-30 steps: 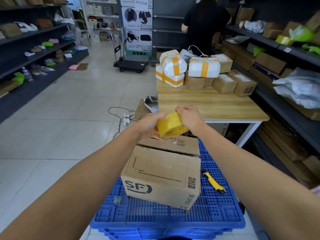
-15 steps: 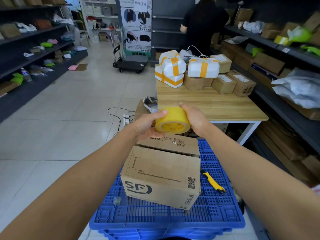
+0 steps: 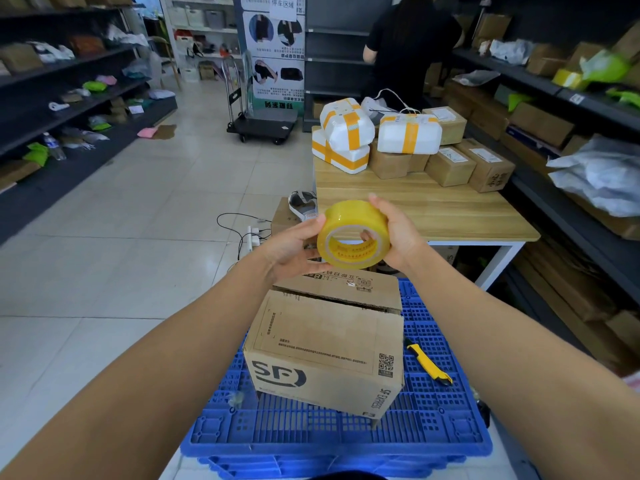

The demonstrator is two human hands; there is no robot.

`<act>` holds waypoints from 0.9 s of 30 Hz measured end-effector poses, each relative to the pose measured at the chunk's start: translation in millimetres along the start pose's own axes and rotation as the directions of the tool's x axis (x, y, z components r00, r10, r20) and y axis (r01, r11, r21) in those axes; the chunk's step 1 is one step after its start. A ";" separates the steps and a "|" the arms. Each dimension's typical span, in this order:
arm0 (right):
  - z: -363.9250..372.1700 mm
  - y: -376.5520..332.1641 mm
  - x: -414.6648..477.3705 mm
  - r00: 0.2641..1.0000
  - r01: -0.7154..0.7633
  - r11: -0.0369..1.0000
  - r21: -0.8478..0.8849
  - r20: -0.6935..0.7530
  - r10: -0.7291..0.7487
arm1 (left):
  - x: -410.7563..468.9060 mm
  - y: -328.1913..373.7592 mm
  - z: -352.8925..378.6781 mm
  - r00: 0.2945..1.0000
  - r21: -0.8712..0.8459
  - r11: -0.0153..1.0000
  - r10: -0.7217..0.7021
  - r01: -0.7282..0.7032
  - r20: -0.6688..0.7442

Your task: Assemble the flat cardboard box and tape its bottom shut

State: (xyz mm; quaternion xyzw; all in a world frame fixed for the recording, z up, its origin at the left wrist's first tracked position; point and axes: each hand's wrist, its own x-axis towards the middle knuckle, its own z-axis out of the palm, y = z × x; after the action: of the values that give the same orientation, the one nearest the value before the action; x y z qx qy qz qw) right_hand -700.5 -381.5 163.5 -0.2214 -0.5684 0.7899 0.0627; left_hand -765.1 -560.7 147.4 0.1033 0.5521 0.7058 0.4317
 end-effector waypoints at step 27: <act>3.0 -3.4 2.6 0.996 0.053 0.778 -0.626 -0.022 -0.086 | 15.5 2.9 15.6 0.995 0.332 0.938 -0.092 0.101 -0.041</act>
State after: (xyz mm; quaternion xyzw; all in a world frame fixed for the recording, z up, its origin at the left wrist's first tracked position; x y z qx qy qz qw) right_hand -704.6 -382.0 166.7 -0.2279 -0.8040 0.5484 0.0290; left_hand -766.2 -538.8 150.5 0.1391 0.6734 0.5812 0.4352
